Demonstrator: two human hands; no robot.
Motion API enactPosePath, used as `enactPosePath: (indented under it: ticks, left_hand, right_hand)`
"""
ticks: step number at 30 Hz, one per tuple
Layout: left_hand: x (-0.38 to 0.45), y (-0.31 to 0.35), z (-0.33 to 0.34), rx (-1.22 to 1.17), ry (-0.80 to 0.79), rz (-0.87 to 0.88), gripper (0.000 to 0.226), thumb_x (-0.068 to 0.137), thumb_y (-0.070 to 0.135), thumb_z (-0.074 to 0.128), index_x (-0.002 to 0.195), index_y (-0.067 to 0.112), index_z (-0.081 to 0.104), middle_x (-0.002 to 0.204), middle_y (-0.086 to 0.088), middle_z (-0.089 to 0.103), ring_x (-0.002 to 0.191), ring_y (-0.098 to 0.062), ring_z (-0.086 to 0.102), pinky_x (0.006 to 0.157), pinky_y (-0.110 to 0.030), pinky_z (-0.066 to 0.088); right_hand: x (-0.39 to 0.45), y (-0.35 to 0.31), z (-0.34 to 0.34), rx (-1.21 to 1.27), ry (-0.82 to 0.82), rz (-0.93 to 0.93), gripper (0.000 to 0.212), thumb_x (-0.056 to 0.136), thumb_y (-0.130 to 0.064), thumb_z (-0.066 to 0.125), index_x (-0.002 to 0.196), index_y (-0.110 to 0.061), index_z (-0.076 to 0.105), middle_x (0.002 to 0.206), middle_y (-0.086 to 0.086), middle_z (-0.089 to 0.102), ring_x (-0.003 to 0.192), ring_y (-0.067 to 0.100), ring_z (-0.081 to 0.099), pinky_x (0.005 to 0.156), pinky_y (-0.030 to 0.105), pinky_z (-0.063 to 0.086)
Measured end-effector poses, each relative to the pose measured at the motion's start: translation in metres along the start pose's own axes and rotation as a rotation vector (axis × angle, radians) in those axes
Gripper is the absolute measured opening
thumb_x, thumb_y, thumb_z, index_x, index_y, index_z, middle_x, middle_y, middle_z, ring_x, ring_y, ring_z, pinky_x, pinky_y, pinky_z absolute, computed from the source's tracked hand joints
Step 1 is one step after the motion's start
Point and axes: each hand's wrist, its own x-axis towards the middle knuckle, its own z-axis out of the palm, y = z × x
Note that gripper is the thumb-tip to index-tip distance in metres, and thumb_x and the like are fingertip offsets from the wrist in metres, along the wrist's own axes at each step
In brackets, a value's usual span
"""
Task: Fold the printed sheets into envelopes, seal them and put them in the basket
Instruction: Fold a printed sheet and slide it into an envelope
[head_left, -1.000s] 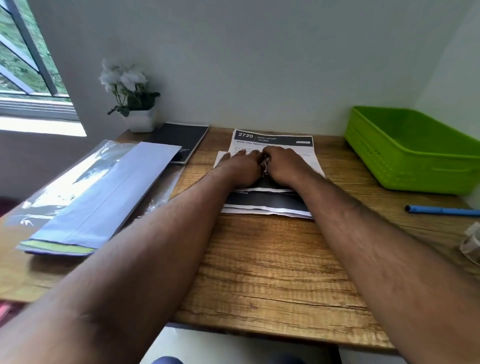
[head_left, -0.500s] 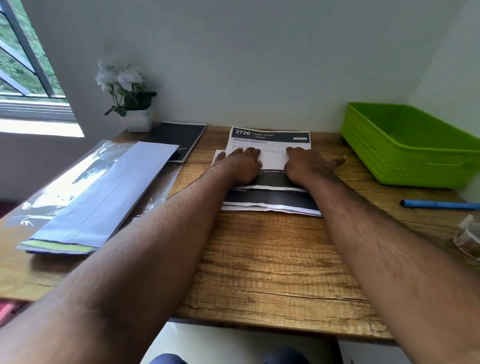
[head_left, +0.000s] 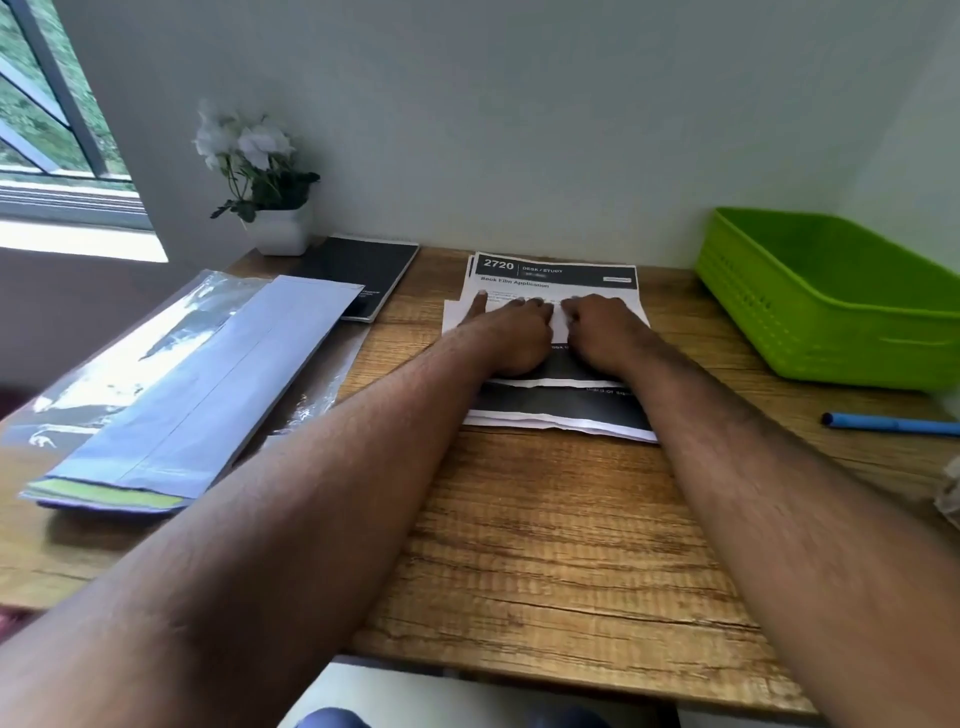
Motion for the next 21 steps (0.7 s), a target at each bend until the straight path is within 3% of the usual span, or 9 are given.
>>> enactPosePath:
  ticks: [6,13,15,18,19,21]
  left_hand:
    - [-0.013,-0.016,-0.012,-0.014,-0.057,-0.146,0.052,0.104,0.024,0.025,0.155,0.020,0.016,0.163,0.003,0.015,0.149,-0.018,0.016,0.116,-0.062,-0.001]
    - [-0.024,-0.049,-0.021,0.065,-0.081,-0.240,0.048,0.101,0.022,0.027,0.148,0.022,0.033,0.156,0.000,0.034,0.145,-0.023,0.027,0.114,-0.062,-0.008]
    - [-0.023,-0.046,-0.020,0.097,0.030,-0.242,0.043,0.094,0.018,0.035,0.135,0.021,0.049,0.142,-0.002,0.051,0.138,-0.024,0.038,0.115,-0.059,-0.013]
    - [-0.018,-0.046,-0.019,0.034,0.281,-0.233,0.047,0.083,0.018,0.047,0.129,0.025,0.056,0.135,0.001,0.056,0.135,-0.023,0.041,0.115,-0.057,-0.007]
    - [-0.015,-0.048,-0.018,0.031,0.345,-0.230,0.045,0.084,0.024,0.050,0.128,0.027,0.058,0.135,0.001,0.057,0.133,-0.023,0.043,0.114,-0.057,-0.001]
    - [-0.011,-0.051,-0.017,0.033,0.364,-0.223,0.044,0.086,0.046,0.054,0.127,0.032,0.059,0.135,0.004,0.057,0.131,-0.022,0.043,0.110,-0.056,0.009]
  right_hand:
    - [0.002,0.003,-0.001,0.025,-0.007,0.042,0.049,0.093,-0.014,0.039,0.142,-0.017,0.043,0.148,0.008,0.042,0.135,0.029,0.039,0.110,0.033,0.030]
    - [0.007,0.007,0.003,0.112,-0.003,0.094,0.052,0.089,-0.013,0.040,0.140,-0.020,0.046,0.147,0.010,0.042,0.132,0.029,0.042,0.109,0.032,0.032]
    - [0.010,0.011,0.002,0.056,-0.010,0.078,0.048,0.089,-0.014,0.041,0.136,-0.018,0.050,0.144,0.011,0.046,0.130,0.031,0.044,0.105,0.032,0.036]
    - [0.014,0.017,-0.004,0.037,0.059,0.022,0.025,0.092,-0.030,0.050,0.104,-0.015,0.065,0.121,0.013,0.061,0.115,0.032,0.054,0.083,0.029,0.041]
    - [0.015,0.017,-0.006,0.070,0.083,0.008,0.029,0.092,-0.037,0.052,0.105,-0.015,0.066,0.120,0.011,0.062,0.116,0.031,0.055,0.084,0.030,0.040]
    - [0.014,0.016,-0.009,0.074,0.096,0.023,0.043,0.088,-0.047,0.057,0.123,-0.023,0.060,0.133,0.002,0.057,0.126,0.023,0.048,0.102,0.038,0.037]
